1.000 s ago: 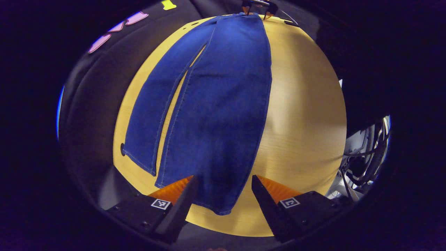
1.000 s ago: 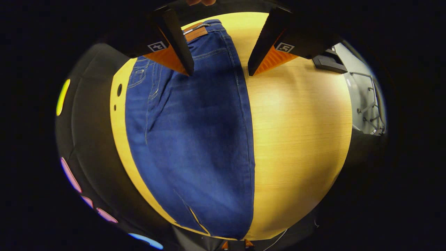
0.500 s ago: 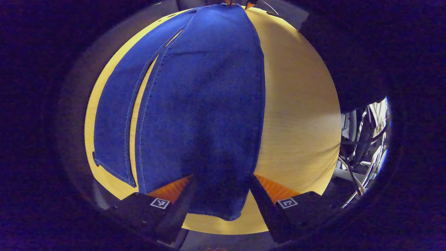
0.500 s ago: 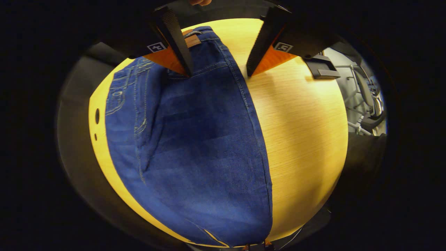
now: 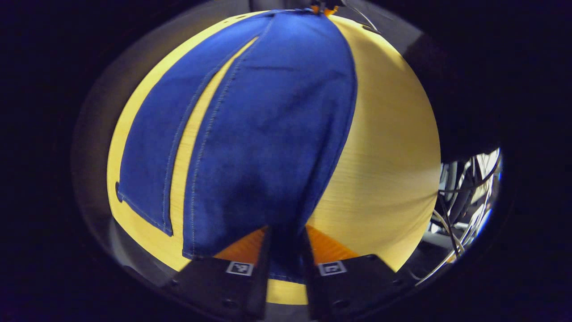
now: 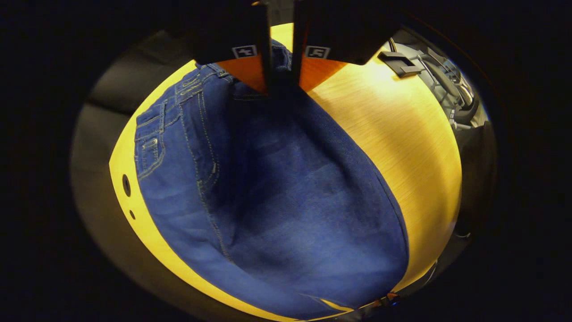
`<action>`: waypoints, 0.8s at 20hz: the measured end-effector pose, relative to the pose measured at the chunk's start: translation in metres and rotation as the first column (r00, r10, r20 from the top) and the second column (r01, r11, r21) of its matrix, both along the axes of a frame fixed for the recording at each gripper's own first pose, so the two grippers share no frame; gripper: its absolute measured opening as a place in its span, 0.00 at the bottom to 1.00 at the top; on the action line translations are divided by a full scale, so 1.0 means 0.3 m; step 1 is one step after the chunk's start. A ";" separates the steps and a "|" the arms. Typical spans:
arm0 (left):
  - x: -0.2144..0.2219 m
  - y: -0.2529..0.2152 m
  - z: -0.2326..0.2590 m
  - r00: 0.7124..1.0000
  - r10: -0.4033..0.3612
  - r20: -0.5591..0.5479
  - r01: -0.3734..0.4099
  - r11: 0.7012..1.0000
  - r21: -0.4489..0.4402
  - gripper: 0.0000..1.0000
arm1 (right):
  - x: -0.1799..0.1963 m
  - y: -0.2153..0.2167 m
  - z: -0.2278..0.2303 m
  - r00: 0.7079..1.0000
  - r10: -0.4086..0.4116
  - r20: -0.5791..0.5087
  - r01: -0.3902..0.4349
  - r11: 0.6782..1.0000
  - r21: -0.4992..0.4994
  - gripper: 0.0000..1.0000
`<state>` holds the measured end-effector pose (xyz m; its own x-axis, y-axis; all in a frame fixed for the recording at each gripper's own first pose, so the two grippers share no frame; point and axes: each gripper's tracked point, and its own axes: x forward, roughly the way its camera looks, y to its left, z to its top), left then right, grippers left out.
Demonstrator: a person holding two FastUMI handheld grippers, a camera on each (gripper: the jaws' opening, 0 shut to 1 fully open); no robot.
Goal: Grasp the waist and the cuffs of the jeans and fold them to make the two legs overlap; first hold the waist and fold one-third of the jeans toward the cuffs, then hold the cuffs and fold the remaining one-third in the same direction to finish folding.
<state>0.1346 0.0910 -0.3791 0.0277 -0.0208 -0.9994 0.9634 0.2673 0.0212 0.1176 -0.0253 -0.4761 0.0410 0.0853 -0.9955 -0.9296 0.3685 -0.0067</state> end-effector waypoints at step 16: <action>0.334 -0.124 0.362 0.822 0.569 0.009 -0.530 0.771 -0.354 0.06 | 0.231 0.098 0.413 0.741 -0.650 -0.168 0.654 0.645 0.395 0.07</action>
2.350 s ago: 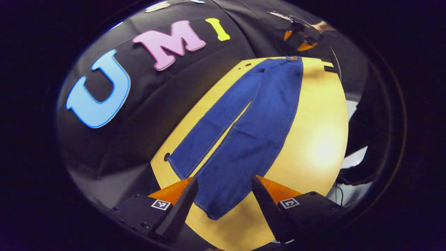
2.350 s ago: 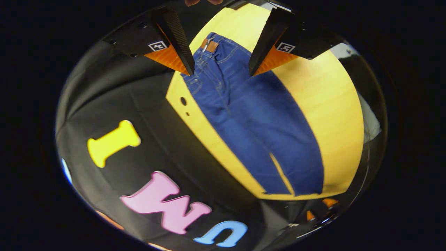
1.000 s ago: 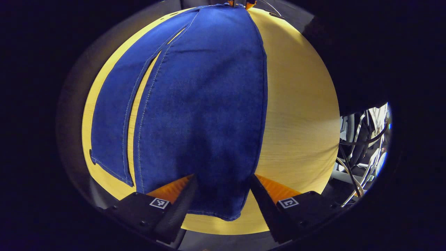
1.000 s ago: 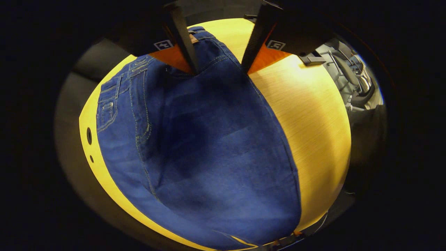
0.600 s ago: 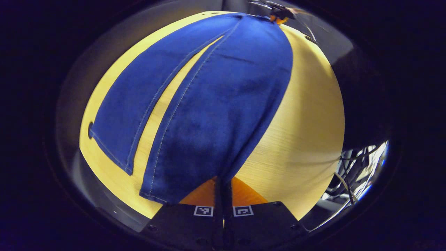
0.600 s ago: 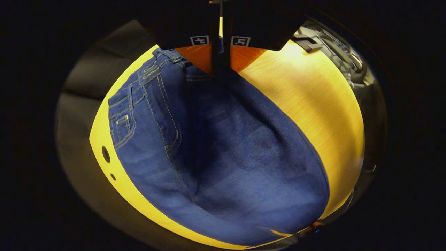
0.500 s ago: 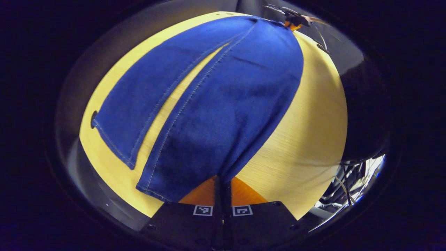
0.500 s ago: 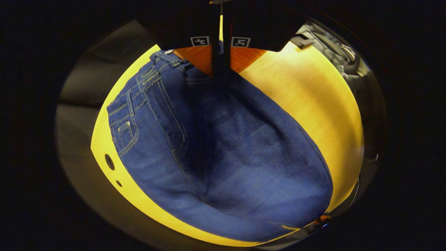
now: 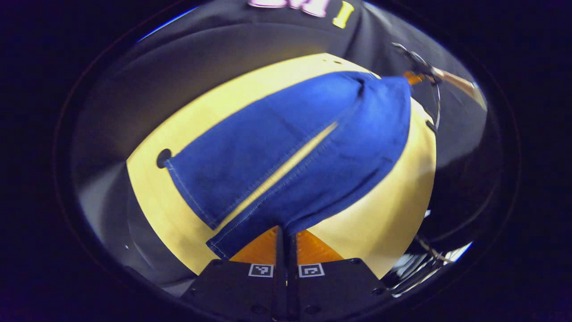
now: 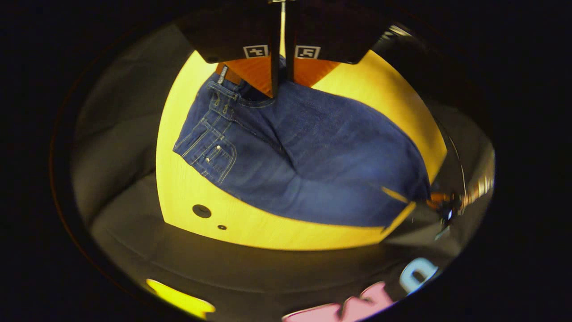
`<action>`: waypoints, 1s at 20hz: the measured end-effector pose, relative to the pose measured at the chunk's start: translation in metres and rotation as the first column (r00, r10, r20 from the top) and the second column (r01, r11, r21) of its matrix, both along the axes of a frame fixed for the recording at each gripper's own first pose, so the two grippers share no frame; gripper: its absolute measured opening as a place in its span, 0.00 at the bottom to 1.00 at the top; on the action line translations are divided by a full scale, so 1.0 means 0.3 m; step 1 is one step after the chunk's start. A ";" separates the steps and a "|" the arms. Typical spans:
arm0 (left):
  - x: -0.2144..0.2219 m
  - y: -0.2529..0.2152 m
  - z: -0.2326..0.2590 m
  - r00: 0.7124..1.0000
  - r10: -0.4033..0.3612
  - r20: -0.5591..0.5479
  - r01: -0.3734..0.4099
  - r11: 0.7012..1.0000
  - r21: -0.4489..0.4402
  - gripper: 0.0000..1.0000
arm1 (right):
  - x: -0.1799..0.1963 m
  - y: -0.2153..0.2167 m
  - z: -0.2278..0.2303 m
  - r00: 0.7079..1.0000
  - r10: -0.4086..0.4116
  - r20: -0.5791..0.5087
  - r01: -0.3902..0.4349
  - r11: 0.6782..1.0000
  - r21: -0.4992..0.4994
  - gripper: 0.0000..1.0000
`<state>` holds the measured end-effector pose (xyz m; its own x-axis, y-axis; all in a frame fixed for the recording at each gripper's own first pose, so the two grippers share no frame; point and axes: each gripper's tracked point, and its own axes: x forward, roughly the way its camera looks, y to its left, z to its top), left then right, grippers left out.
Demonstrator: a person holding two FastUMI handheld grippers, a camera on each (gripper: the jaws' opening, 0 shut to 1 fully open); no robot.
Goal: Grasp the waist and the cuffs of the jeans and fold them to make the two legs overlap; first hold the waist and fold one-third of the jeans toward the cuffs, then hold the cuffs and fold the remaining one-third in the same direction to finish folding.
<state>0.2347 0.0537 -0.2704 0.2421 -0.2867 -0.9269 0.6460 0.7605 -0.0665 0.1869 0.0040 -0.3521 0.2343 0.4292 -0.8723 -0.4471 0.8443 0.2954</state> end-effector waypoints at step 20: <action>0.661 -0.145 0.133 0.769 0.632 0.100 -0.613 0.772 -0.169 0.64 | 0.636 0.056 -0.125 0.752 -0.652 -0.097 0.658 0.734 0.169 0.28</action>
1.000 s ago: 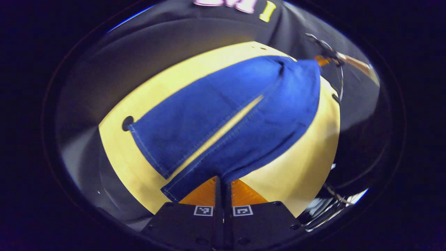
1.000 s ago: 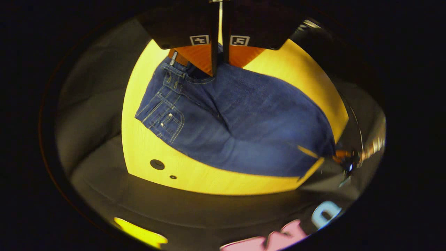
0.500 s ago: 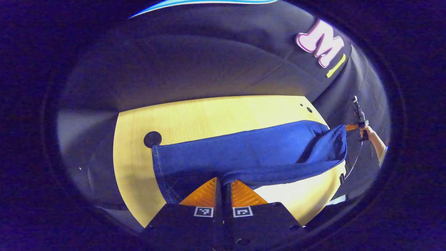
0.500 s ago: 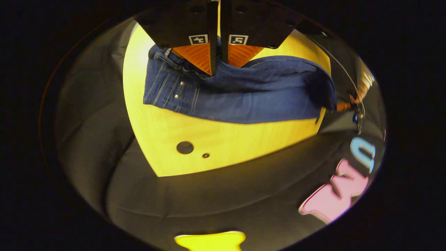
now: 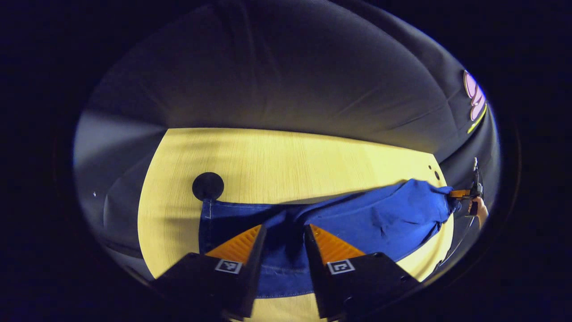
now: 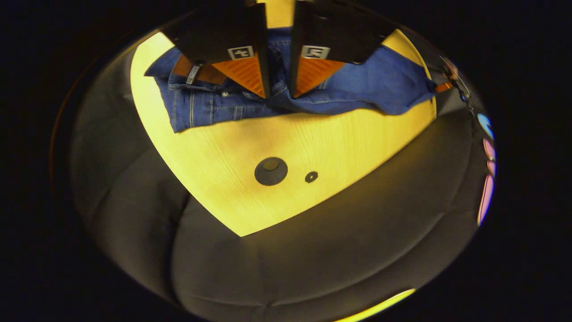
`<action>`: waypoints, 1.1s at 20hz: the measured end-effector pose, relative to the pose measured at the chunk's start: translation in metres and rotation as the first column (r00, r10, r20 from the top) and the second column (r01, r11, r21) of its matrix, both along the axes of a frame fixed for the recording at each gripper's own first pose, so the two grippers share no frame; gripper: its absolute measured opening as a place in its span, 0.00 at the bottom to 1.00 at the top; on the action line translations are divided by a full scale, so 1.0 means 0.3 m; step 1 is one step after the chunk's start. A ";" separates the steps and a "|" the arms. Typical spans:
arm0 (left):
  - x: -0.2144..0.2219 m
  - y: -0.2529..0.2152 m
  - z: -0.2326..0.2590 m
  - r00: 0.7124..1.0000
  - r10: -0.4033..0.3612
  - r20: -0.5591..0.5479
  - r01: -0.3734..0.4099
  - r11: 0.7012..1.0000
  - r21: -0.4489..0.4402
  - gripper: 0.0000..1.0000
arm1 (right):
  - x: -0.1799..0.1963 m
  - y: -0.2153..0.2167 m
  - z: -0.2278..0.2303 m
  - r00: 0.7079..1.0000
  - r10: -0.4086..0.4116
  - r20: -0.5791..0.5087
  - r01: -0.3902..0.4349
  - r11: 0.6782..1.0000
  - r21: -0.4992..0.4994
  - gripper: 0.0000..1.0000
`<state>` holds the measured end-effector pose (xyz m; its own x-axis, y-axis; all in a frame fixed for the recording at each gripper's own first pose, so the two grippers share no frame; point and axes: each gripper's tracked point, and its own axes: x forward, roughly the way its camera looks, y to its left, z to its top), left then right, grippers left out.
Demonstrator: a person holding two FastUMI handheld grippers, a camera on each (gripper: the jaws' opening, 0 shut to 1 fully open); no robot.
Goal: Grasp the waist and the cuffs of the jeans and fold them to make the two legs overlap; first hold the waist and fold one-third of the jeans toward the cuffs, then hold the cuffs and fold the remaining one-third in the same direction to finish folding.
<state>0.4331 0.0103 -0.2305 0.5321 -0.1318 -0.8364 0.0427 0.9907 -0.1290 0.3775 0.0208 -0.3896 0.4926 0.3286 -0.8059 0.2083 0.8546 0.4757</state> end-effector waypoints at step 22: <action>-0.645 -0.240 0.404 0.928 -0.189 0.322 0.197 0.980 0.006 0.97 | -0.398 -0.307 -0.014 0.868 -0.471 -0.156 0.471 0.881 -0.041 0.98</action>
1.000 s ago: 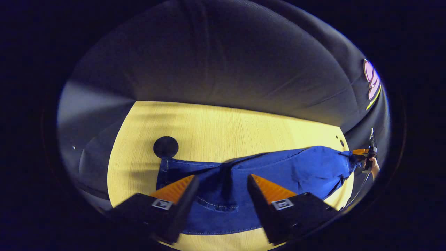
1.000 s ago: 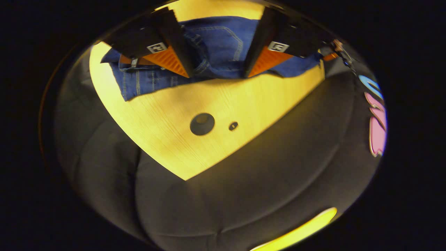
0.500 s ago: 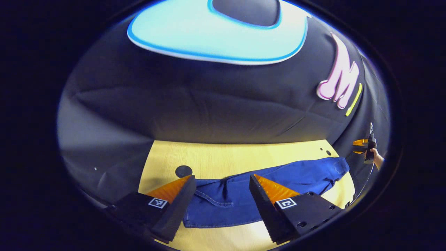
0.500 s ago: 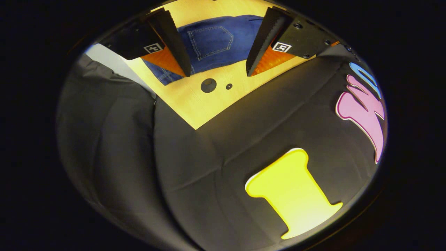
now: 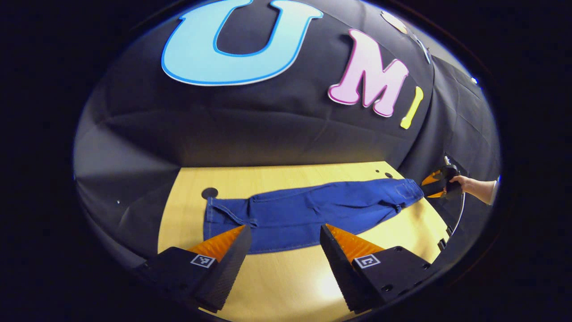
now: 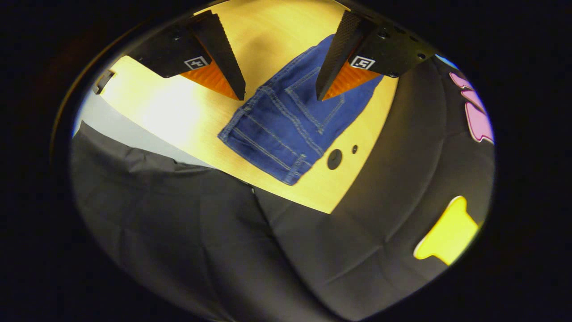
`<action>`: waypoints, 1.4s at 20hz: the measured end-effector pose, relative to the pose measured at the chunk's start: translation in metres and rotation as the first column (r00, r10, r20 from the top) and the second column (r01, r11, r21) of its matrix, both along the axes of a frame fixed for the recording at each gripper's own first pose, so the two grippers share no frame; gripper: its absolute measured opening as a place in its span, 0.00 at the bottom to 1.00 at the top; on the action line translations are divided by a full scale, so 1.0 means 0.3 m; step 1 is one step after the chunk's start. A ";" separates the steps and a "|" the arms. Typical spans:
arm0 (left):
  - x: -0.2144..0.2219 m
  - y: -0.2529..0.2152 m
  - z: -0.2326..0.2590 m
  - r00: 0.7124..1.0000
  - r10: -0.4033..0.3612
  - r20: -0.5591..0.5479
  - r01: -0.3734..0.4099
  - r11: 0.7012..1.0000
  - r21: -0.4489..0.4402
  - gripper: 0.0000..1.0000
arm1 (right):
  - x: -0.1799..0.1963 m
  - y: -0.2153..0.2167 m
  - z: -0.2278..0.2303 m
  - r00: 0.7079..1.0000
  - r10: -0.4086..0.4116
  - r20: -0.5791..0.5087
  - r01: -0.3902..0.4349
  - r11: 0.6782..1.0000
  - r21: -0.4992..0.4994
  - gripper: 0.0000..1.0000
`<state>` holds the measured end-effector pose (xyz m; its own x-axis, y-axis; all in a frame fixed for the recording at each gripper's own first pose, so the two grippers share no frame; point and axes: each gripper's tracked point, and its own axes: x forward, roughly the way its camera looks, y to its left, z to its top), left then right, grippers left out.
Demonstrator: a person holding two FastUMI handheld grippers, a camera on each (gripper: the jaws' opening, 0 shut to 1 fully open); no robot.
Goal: Grasp the waist and the cuffs of the jeans and fold them to make the two legs overlap; first hold the waist and fold one-third of the jeans toward the cuffs, then hold the cuffs and fold the remaining one-third in the same direction to finish folding.
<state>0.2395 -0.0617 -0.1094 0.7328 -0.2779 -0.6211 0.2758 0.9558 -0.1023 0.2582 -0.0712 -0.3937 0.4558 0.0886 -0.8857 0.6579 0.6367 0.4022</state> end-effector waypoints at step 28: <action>-0.133 0.016 -0.006 1.000 -0.026 0.010 0.026 0.999 0.021 0.97 | 0.052 0.232 0.755 0.775 0.357 0.522 -0.201 0.922 -0.332 0.22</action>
<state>0.1996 -0.0568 -0.1113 0.7318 -0.2841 -0.6195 0.3017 0.9501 -0.0794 0.2738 -0.0015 -0.1671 0.8663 0.1099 -0.4874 0.1402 0.8829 0.4482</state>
